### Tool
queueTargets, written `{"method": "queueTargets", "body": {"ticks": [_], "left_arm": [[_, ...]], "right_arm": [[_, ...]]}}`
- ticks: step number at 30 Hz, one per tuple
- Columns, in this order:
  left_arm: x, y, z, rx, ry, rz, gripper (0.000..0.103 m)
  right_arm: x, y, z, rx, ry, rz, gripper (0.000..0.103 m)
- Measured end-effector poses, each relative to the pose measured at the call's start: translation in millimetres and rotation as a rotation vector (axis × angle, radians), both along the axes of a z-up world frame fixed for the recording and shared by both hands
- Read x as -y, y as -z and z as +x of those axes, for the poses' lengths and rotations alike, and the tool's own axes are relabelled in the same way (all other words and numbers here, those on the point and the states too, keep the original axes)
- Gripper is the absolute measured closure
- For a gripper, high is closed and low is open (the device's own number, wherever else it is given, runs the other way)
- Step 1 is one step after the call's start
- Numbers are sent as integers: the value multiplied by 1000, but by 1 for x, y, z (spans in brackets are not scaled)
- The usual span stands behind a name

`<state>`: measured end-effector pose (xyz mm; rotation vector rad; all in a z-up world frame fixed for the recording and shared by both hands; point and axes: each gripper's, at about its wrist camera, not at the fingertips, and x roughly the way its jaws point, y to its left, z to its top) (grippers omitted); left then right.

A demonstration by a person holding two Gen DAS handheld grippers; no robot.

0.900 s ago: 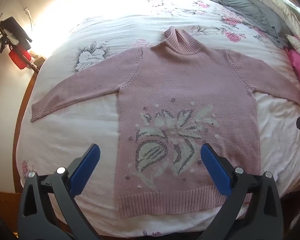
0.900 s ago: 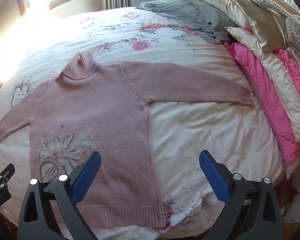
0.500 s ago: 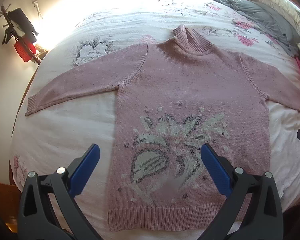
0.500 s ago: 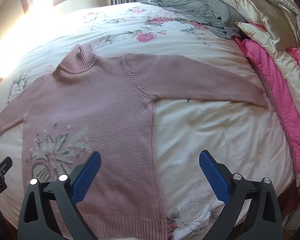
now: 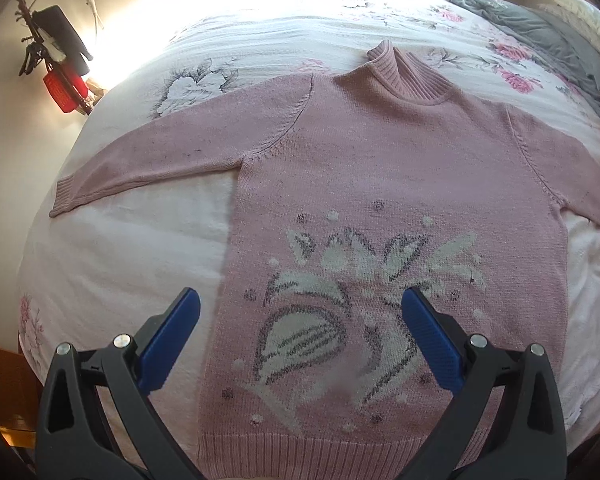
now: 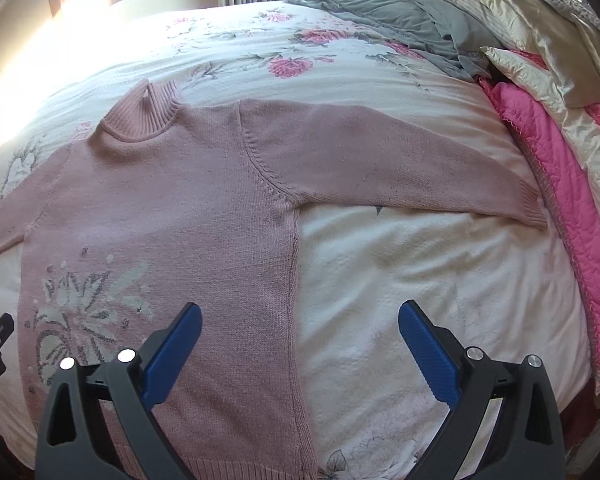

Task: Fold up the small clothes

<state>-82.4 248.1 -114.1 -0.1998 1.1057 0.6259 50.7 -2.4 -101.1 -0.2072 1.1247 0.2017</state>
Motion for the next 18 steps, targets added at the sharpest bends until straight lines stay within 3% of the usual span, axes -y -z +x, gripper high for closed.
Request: {"method": "queueTargets", "body": {"ticks": [18], "left_arm": [[-6,3,-4,14,-3,1,3]], "right_arm": [[3,12,-4,-16,11,15,4]]}}
